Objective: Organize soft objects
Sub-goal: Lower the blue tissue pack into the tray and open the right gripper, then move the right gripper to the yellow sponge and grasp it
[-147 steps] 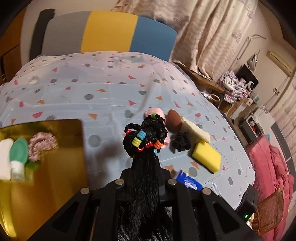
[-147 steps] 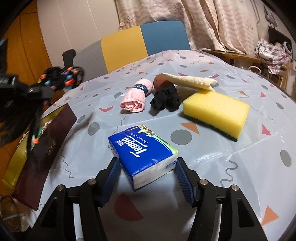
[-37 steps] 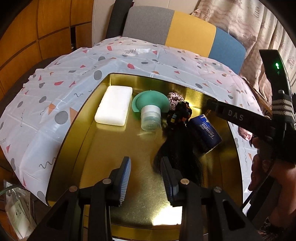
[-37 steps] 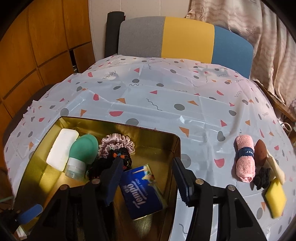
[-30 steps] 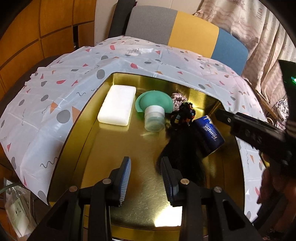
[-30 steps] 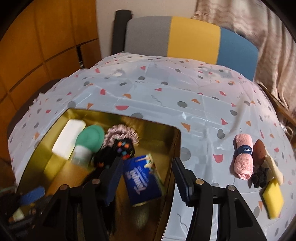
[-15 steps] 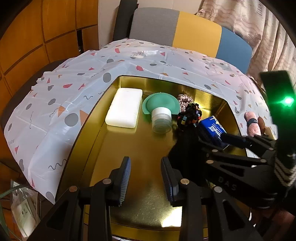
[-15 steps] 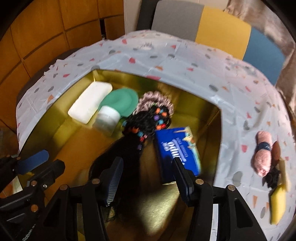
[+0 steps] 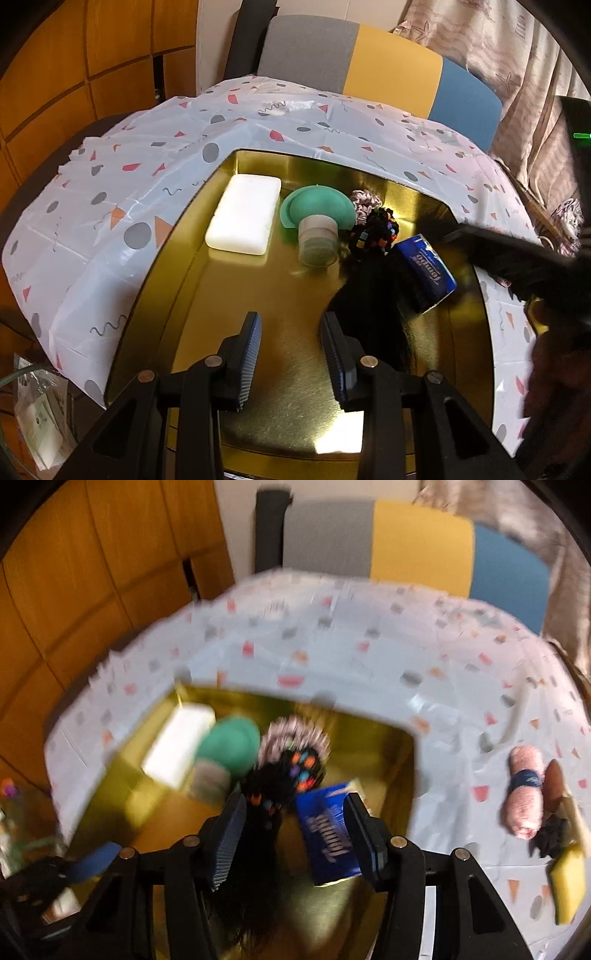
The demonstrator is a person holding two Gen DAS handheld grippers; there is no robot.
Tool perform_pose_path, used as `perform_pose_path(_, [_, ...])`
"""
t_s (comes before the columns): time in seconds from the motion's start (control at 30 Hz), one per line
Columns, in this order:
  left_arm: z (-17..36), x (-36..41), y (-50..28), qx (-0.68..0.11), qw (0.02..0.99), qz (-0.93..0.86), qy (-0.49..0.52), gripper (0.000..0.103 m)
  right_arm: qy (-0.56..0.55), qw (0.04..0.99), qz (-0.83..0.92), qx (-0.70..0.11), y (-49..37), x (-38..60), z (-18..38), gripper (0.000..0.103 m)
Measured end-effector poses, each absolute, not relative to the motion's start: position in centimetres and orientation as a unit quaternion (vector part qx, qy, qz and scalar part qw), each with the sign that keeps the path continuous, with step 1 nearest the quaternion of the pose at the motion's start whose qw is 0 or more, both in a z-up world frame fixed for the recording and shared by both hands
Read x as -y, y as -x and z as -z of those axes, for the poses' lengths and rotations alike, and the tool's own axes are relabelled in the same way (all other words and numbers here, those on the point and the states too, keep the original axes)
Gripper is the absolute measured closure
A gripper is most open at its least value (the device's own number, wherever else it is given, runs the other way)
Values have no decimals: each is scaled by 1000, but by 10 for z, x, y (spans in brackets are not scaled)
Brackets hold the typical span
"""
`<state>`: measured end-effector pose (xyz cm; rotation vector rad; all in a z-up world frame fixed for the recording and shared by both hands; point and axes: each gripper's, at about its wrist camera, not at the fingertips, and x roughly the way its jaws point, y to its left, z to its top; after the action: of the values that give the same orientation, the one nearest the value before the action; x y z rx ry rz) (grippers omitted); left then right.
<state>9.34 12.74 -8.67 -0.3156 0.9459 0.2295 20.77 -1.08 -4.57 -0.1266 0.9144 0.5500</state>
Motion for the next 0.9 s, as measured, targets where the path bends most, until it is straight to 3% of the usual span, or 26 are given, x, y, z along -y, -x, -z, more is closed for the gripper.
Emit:
perform_pose_path(0.1, [85, -127, -91, -440, 877, -95, 171, 70, 45, 881, -241, -404, -201, 39, 24, 43])
perform_pose_path(0.2, [82, -121, -88, -430, 880, -77, 185, 70, 23, 894, -220, -390, -196, 68, 15, 32])
perform_pose_path(0.9, [84, -42, -73, -444, 883, 40, 147, 70, -29, 874, -128, -468, -146, 183, 114, 32])
